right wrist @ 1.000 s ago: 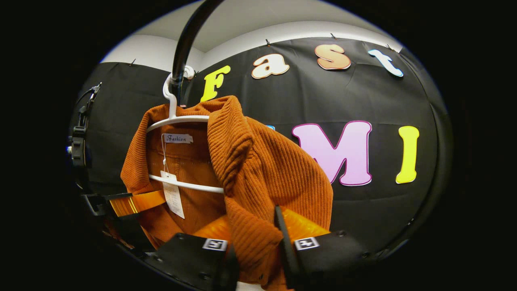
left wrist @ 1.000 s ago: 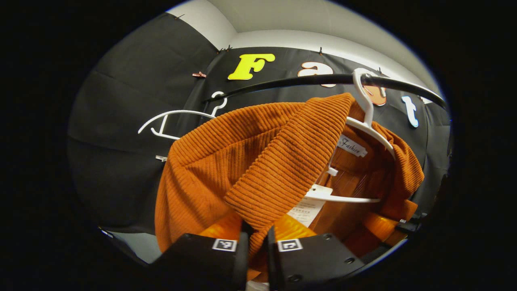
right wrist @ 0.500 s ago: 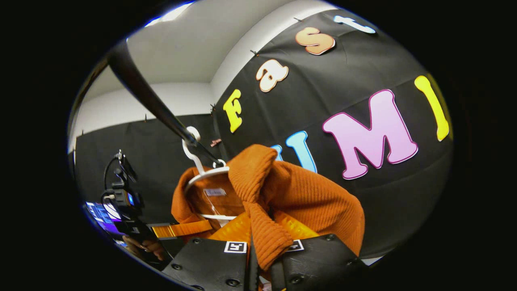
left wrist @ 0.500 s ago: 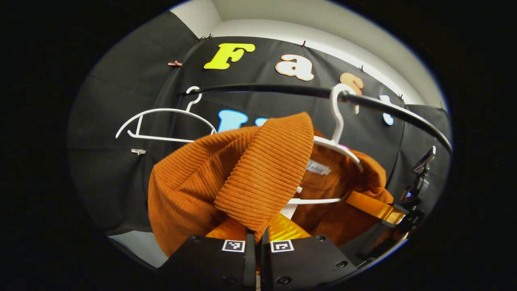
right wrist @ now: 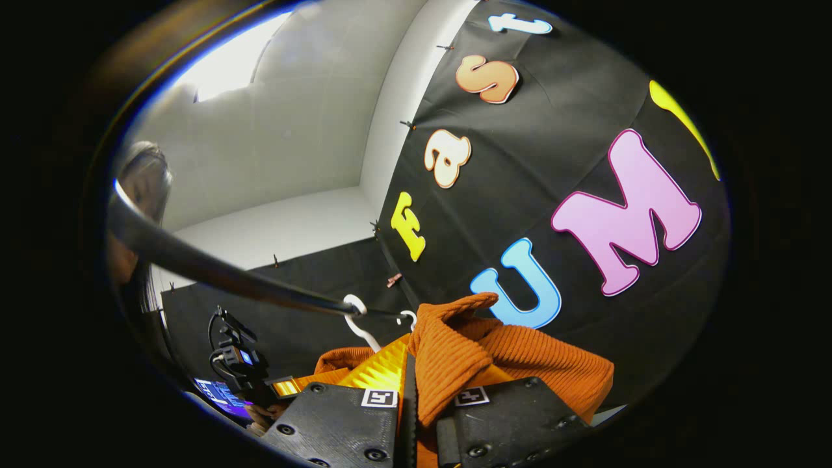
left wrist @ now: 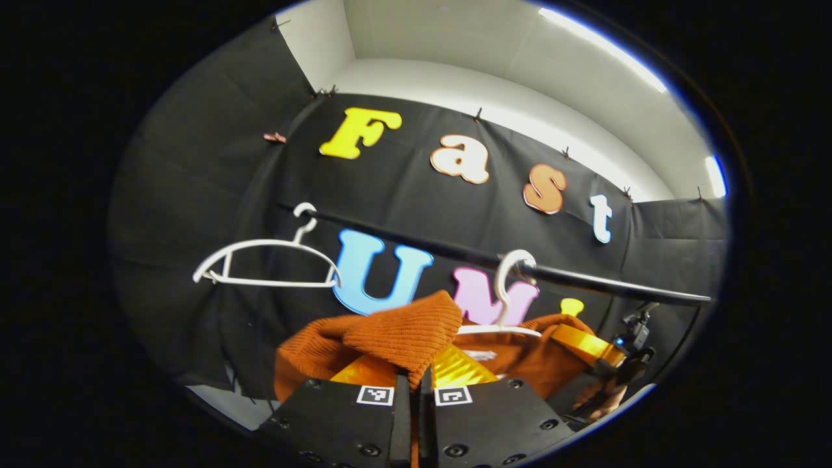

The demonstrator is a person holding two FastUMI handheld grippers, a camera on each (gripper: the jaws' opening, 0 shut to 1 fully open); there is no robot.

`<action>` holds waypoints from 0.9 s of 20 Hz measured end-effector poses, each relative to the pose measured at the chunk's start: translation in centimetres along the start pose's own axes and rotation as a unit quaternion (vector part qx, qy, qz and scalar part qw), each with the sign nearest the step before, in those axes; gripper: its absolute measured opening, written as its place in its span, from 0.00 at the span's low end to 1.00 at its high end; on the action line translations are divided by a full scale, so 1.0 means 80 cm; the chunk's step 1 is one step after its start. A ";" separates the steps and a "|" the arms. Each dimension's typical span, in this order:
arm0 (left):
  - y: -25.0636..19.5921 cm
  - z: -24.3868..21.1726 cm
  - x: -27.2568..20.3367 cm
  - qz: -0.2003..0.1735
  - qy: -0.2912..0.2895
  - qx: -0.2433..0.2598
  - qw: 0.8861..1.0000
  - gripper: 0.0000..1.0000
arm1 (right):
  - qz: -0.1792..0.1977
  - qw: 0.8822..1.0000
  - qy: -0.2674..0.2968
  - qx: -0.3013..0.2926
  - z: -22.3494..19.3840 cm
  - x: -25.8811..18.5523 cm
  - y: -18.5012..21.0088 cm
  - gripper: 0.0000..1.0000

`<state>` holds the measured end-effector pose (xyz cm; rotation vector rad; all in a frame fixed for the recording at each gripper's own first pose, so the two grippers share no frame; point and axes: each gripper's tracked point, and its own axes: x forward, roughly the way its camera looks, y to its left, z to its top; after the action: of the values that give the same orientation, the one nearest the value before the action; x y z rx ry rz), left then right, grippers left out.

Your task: Grasp the clothes on the hanger with both hands and then place them into the laundry hamper below.

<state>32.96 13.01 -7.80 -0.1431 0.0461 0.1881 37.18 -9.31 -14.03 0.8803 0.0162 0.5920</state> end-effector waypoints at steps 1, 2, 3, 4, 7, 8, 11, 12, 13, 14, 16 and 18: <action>0.008 0.010 -0.002 0.012 -0.008 0.015 1.000 0.08 | 0.001 1.000 -0.007 -0.002 0.011 0.001 0.001 0.06; 0.012 0.019 -0.003 0.021 -0.015 0.032 0.999 0.08 | 0.005 1.000 -0.010 -0.007 0.018 0.002 0.004 0.06; 0.019 0.030 -0.004 0.030 -0.022 0.048 0.998 0.08 | 0.012 1.000 -0.010 -0.012 0.021 0.005 0.010 0.06; 0.026 0.036 -0.006 0.036 -0.025 0.059 0.997 0.08 | 0.019 1.000 -0.007 -0.012 0.020 0.011 0.019 0.06; 0.076 0.051 -0.014 0.088 -0.023 0.107 0.990 0.08 | 0.042 0.999 0.011 -0.014 0.003 0.026 0.044 0.06; 0.105 0.051 -0.015 0.116 -0.016 0.120 0.986 0.08 | 0.046 0.999 0.017 -0.016 -0.002 0.030 0.044 0.06; 0.151 0.032 -0.015 0.148 0.018 0.095 0.984 0.08 | 0.053 0.998 0.023 0.001 -0.007 0.042 0.047 0.06; 0.161 0.019 -0.012 0.148 0.030 0.080 0.985 0.08 | 0.055 0.998 0.024 0.006 -0.007 0.044 0.048 0.06; 0.172 0.004 -0.005 0.150 0.045 0.071 0.985 0.08 | 0.055 0.998 0.026 0.008 -0.007 0.047 0.047 0.06; 0.186 -0.016 0.002 0.154 0.063 0.065 0.984 0.08 | 0.052 0.998 0.027 0.009 -0.005 0.047 0.042 0.06; 0.205 -0.055 0.017 0.156 0.098 0.053 0.981 0.08 | 0.044 0.999 0.023 0.015 0.001 0.049 0.034 0.06; 0.212 -0.092 0.027 0.150 0.127 0.033 0.980 0.08 | 0.036 0.999 0.023 0.020 0.005 0.047 0.030 0.06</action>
<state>31.62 28.83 -17.52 -0.0928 0.3294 0.4691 39.27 -6.55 -11.19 0.9087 0.0382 0.6807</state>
